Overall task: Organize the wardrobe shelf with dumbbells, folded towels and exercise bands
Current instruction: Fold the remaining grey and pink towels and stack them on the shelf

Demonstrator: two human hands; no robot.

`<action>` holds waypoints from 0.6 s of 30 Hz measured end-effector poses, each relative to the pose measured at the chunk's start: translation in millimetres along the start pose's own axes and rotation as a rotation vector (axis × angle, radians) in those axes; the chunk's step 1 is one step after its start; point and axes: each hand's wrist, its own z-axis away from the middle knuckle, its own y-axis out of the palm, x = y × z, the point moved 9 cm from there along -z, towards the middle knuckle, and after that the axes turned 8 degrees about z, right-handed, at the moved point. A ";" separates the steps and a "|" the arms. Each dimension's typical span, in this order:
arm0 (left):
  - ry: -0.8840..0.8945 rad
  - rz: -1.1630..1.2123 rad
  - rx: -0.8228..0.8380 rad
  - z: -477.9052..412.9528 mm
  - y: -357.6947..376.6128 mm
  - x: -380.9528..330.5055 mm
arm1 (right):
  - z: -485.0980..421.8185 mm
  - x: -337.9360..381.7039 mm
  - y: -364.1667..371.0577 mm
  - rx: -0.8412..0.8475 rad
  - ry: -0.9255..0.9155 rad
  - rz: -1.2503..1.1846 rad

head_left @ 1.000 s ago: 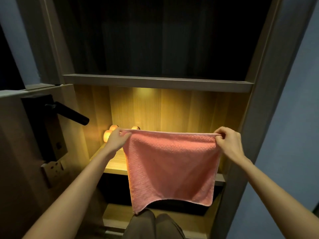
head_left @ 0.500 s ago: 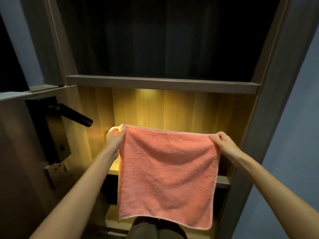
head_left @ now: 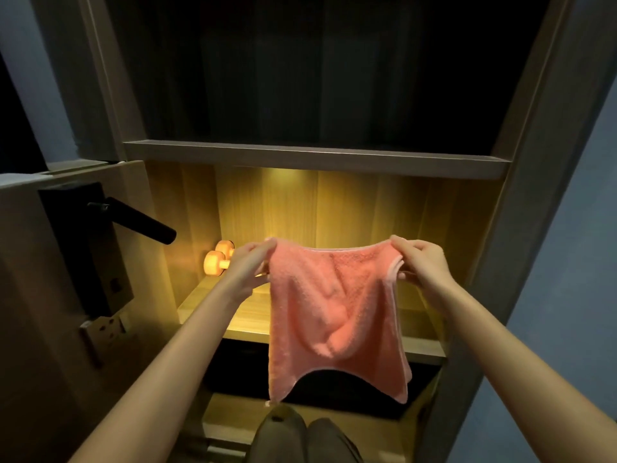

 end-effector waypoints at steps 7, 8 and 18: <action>0.072 -0.052 0.207 31.2 74.1 12.4 | 24.5 20.1 55.4 0.111 -0.137 0.066; 0.095 -0.046 0.211 34.6 79.4 13.4 | 26.5 19.5 59.5 0.111 -0.157 0.079; 0.180 -0.032 0.299 49.4 94.4 7.7 | 34.3 22.2 64.2 0.221 -0.234 0.069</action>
